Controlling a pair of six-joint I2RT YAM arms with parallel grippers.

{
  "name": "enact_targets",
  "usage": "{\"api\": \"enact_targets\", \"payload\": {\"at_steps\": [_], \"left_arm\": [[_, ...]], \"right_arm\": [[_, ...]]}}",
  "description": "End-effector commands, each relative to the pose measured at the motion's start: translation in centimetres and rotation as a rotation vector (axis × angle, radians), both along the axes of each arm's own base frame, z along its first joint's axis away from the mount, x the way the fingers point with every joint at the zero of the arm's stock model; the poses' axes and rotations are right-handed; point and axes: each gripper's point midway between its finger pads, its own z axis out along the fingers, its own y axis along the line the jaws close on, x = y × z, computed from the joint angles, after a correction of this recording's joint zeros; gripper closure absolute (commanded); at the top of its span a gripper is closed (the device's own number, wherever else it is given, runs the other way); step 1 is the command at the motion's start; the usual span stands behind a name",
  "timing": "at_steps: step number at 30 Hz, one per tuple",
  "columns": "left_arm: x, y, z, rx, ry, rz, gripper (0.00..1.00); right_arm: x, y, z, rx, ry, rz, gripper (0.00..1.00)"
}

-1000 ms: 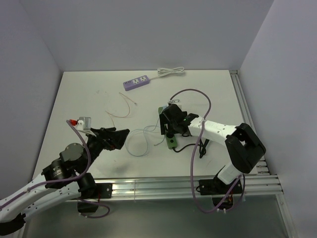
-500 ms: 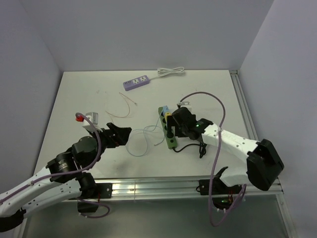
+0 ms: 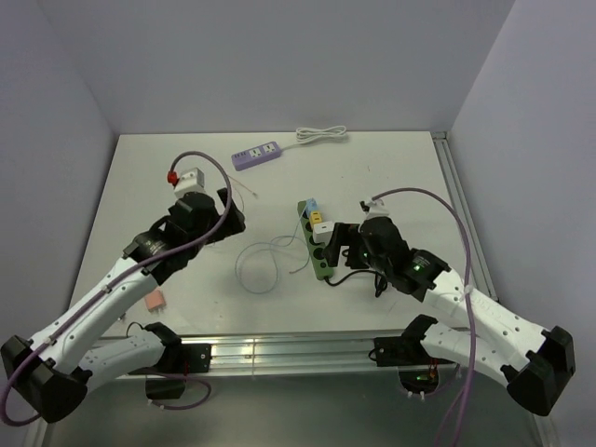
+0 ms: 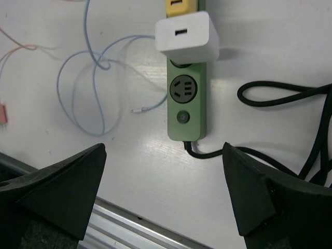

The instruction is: Insert the plug

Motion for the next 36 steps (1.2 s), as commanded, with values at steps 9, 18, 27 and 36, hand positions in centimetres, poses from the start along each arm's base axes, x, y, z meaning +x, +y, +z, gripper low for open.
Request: {"api": "enact_targets", "payload": {"at_steps": [9,18,27,36], "left_arm": [[5.8,8.8,-1.3,0.062,0.282,0.332,0.01],[-1.2,23.6,-11.0,0.048,0.756,1.018,0.0],[-7.7,27.8,-13.6,-0.032,0.785,1.368,0.02],[-11.2,30.4,-11.4,0.06,0.734,1.54,0.02]], "right_arm": [[-1.3,-0.4,0.0,0.079,-0.017,-0.012,0.0],[-1.9,1.3,0.5,0.066,-0.014,0.141,0.0],[-2.8,2.2,0.0,0.05,0.018,0.241,0.0],[-3.0,2.3,-0.7,0.042,0.031,0.251,0.0]]}}
